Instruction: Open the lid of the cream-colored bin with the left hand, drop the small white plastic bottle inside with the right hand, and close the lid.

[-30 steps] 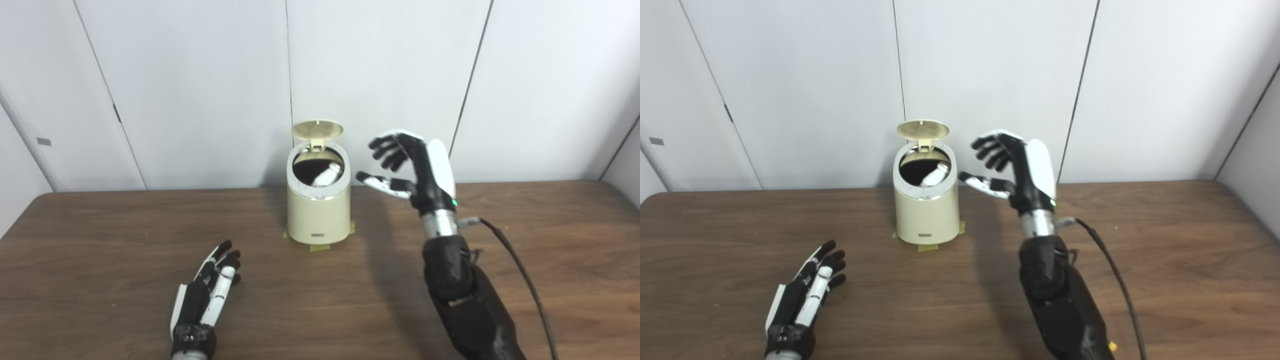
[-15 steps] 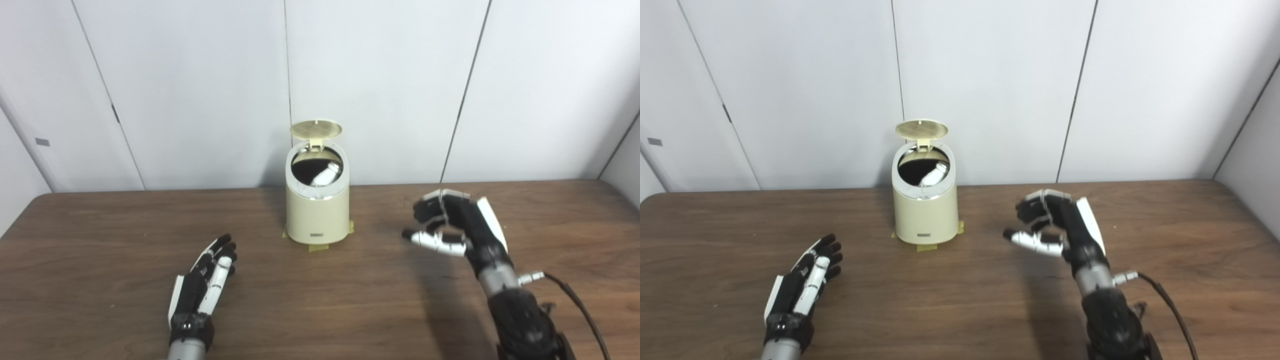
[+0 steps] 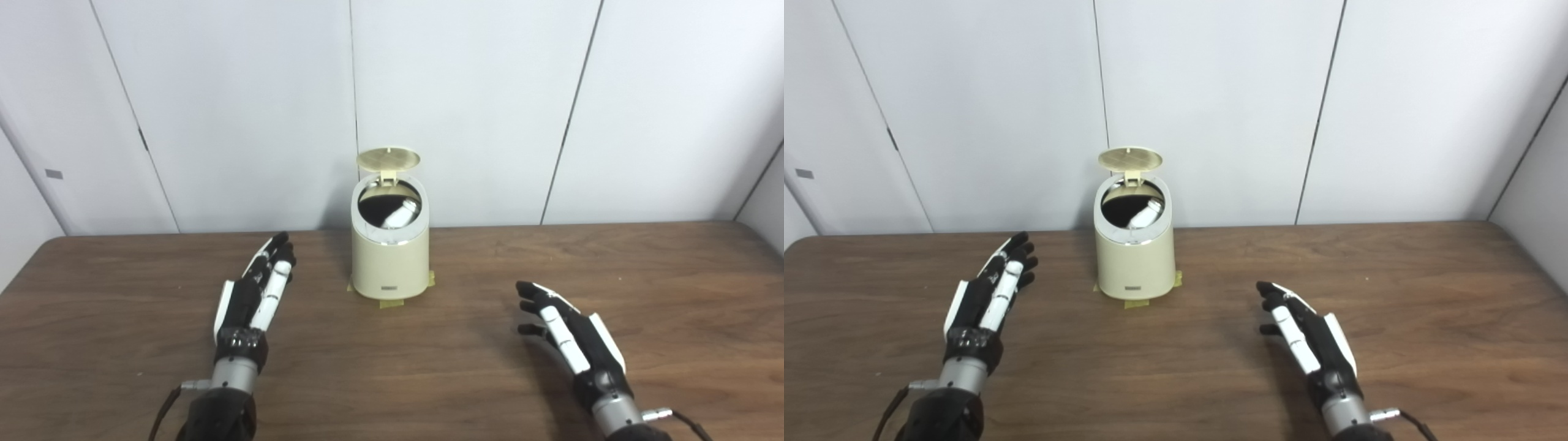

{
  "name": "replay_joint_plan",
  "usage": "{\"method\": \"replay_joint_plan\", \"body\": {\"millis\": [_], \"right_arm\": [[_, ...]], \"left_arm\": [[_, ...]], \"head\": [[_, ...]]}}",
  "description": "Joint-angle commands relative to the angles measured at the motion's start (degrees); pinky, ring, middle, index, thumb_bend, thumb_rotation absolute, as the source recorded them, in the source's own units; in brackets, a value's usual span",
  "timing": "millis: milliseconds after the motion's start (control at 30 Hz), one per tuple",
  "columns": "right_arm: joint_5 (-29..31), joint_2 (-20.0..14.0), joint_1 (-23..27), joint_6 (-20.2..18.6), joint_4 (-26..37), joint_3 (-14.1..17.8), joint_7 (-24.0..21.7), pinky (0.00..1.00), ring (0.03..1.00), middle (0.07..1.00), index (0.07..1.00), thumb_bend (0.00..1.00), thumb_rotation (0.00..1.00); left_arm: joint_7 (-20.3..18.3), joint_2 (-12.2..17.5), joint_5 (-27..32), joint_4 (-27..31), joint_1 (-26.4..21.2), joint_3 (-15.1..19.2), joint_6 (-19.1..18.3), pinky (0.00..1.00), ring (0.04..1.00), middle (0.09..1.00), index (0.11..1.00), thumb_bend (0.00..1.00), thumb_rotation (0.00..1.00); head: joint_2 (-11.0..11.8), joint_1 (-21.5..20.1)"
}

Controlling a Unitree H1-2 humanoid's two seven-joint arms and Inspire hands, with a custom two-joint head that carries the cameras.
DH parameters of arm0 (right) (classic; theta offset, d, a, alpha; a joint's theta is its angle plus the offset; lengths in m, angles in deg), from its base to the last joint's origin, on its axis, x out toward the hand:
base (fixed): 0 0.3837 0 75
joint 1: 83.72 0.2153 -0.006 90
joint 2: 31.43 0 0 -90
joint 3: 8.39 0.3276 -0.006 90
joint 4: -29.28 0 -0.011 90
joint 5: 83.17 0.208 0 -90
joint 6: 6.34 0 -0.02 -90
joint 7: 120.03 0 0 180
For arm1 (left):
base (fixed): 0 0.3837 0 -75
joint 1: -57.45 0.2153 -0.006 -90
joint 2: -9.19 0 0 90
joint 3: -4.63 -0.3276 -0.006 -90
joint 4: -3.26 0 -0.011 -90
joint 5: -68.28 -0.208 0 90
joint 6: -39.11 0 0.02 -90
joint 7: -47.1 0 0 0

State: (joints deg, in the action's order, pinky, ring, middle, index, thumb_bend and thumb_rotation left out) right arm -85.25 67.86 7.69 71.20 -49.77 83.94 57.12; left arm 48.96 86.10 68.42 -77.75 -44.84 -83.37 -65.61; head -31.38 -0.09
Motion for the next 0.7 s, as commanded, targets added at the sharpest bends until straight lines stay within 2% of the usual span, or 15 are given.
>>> {"method": "replay_joint_plan", "body": {"millis": [0, 167, 367, 467, 667], "right_arm": [[2.3, 0.6, 0.9, 4.0, 0.3, 0.8, -0.1, 0.78, 0.886, 0.896, 0.893, 0.40, 0.99], [4.9, 2.5, -0.5, 6.3, -0.8, 1.7, 0.6, 0.80, 0.897, 0.917, 0.932, 0.48, 1.00], [7.9, 4.7, -1.9, 9.0, -2.2, 2.8, 0.9, 0.82, 0.899, 0.910, 0.929, 0.55, 1.00], [8.1, 4.8, -2.2, 10.2, -3.0, 2.8, 0.9, 0.82, 0.903, 0.910, 0.926, 0.57, 1.00], [7.4, 4.7, -2.6, 11.2, -3.2, 2.4, 1.3, 0.81, 0.891, 0.898, 0.908, 0.57, 1.00]], "left_arm": [[-0.2, 0.5, -0.7, 0.3, -4.4, -0.3, 0.8, 0.90, 0.894, 0.915, 0.942, 0.53, 0.73], [-0.8, 2.4, -1.6, -2.2, -9.1, -0.6, 1.1, 0.90, 0.900, 0.908, 0.931, 0.52, 0.77], [-1.6, 4.3, -1.3, -5.6, -15.1, -0.6, -0.1, 0.91, 0.913, 0.919, 0.928, 0.54, 0.79], [-1.9, 4.5, -0.9, -6.9, -17.3, -0.3, -0.3, 0.92, 0.916, 0.921, 0.926, 0.54, 0.78], [-1.3, 5.0, -2.2, -10.7, -23.2, -0.5, 0.0, 0.89, 0.904, 0.913, 0.915, 0.48, 0.79]], "head": [[0.1, 0.1], [0.6, 0.7], [1.3, 1.2], [1.5, 1.2], [1.8, 1.2]]}}
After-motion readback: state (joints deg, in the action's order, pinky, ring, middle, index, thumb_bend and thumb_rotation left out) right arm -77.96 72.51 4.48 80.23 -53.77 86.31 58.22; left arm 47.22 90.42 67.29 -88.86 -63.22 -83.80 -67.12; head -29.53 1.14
